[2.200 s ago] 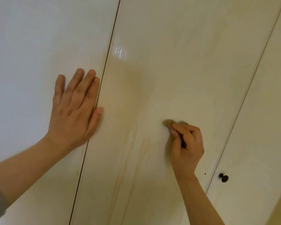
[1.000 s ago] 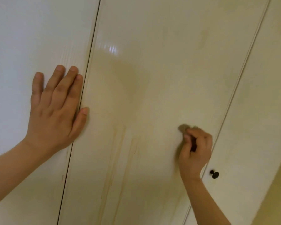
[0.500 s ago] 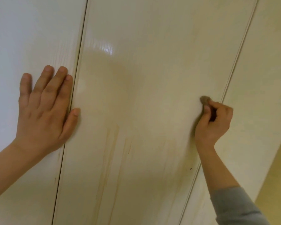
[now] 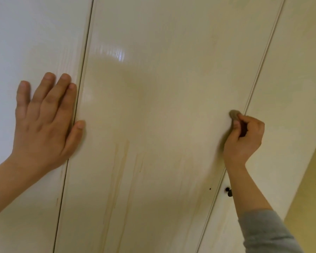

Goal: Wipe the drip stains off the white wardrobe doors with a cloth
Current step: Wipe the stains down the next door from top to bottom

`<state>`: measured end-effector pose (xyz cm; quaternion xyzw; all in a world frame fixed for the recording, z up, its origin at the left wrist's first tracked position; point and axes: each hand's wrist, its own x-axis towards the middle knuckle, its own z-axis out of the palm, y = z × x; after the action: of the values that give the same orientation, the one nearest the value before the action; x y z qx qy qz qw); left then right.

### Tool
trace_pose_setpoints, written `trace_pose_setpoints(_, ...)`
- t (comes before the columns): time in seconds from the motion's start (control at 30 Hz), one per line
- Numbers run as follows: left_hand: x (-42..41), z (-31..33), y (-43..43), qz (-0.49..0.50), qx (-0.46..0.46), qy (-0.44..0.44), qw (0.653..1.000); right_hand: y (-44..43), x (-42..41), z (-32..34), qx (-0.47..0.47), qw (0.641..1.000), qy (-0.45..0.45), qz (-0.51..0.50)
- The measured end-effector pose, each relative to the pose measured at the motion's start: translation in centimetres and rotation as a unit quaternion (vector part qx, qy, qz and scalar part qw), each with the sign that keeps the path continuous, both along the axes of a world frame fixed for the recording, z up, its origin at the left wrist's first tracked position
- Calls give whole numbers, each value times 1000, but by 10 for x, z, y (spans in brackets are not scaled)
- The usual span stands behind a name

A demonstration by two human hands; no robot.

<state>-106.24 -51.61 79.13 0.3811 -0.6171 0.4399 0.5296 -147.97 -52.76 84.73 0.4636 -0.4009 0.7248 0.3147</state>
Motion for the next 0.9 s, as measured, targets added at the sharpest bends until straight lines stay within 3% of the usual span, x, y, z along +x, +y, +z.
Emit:
trace_pose_setpoints(0.13, -1, 1, -1, 10, -10, -4, 1000, -1, 15, -59, 4, 1000, 2, 8)
trace_pose_setpoints(0.3, -1, 2, 2, 17, -11, -6, 1000, 24, 40, -136, 89, 992, 19, 91)
trace_pose_setpoints(0.47, -6, -3, 12, -4, 36, 15, 999, 39, 35, -92, 46, 996, 2, 80)
trace_pose_setpoints(0.67, -12, -55, 17, 1, 82, -15, 997, 15, 30, -50, 31, 998, 33, 53)
trace_pose_setpoints(0.8, -10, -62, 13, 12, 73, -19, 997, 11, 47, -113, 23, 996, 51, 66)
trace_pose_setpoints(0.9, -12, -64, 11, 23, 56, -15, 998, 22, 63, -181, 84, 986, 93, 111)
